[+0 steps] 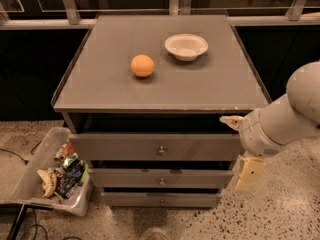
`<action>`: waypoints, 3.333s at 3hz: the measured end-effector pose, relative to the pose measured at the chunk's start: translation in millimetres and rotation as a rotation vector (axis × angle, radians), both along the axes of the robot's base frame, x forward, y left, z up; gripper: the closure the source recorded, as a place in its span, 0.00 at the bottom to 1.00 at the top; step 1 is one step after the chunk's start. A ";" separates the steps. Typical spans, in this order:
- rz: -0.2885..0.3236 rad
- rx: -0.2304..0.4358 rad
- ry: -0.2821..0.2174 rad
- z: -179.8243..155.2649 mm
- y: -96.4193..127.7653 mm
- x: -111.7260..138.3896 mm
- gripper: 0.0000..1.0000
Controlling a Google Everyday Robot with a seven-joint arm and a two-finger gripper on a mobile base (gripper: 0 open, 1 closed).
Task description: Open top drawer
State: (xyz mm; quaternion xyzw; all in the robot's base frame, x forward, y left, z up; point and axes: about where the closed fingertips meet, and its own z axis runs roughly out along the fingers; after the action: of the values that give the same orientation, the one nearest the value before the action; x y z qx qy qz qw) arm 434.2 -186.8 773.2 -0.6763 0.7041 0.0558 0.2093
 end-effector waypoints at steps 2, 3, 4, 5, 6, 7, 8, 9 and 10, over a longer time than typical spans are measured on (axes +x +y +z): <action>-0.051 -0.089 -0.056 -60.7 20.9 34.3 0.00; -0.060 -0.090 -0.088 -66.5 20.9 51.9 0.00; -0.063 -0.080 -0.117 -72.9 20.8 66.7 0.00; -0.073 -0.056 -0.116 -82.8 14.9 74.2 0.00; -0.078 -0.040 -0.102 -94.1 10.7 78.9 0.00; -0.071 -0.027 -0.089 -108.0 10.2 84.0 0.00; -0.047 0.005 -0.079 -121.7 10.4 94.0 0.00; -0.013 0.034 -0.069 -133.5 11.8 104.5 0.00; -0.010 0.034 -0.070 -134.3 12.0 105.3 0.00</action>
Offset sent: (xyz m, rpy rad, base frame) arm 0.0418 0.0288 -0.0886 -0.1078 -0.0634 -0.0736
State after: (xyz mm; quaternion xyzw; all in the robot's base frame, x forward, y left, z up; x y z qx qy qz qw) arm 539.6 -174.8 638.8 -0.6707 0.6986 0.0433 0.2455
